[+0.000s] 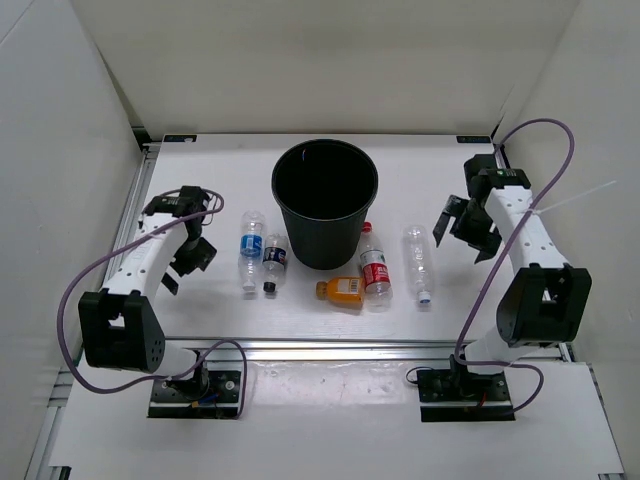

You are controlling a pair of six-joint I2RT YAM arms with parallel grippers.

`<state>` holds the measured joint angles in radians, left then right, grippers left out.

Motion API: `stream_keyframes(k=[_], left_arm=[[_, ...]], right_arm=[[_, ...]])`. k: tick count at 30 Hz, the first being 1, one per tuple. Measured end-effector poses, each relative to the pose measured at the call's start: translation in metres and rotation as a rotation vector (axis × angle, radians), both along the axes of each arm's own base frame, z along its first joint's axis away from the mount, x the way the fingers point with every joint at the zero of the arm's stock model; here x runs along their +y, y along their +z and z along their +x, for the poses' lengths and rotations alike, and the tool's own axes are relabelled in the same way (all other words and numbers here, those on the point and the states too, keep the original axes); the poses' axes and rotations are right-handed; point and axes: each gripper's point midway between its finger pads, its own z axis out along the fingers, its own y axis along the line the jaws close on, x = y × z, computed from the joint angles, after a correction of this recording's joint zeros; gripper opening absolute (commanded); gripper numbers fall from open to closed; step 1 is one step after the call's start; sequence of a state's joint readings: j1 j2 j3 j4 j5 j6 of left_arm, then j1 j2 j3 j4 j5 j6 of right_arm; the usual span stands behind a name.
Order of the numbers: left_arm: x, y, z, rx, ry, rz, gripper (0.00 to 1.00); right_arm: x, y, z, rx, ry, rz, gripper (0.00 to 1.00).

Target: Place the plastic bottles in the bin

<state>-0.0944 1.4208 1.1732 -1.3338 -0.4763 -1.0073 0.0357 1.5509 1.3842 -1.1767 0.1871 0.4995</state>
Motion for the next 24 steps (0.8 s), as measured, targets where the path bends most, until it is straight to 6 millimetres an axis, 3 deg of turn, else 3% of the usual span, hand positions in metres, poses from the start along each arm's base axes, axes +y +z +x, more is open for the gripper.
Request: stream_keyframes(k=[6, 13, 19, 24], left_arm=[[-0.018, -0.005, 0.005, 0.011, -0.118, -0.11, 1.0], [-0.044, -0.008, 0.021, -0.056, -0.226, -0.247, 1.0], [-0.052, -0.023, 0.012, 0.004, -0.245, -0.301, 1.0], [-0.054, -0.026, 0.009, 0.022, -0.245, -0.315, 1.0]], right_arm=[[0.033, -0.012, 0.026, -0.014, 0.118, 0.184, 1.0], [0.066, -0.057, 0.044, 0.024, 0.197, 0.343, 1.0], [0.069, -0.115, 0.043, 0.144, 0.189, 0.361, 1.0], [0.071, -0.119, 0.041, 0.174, 0.169, 0.405, 1.0]])
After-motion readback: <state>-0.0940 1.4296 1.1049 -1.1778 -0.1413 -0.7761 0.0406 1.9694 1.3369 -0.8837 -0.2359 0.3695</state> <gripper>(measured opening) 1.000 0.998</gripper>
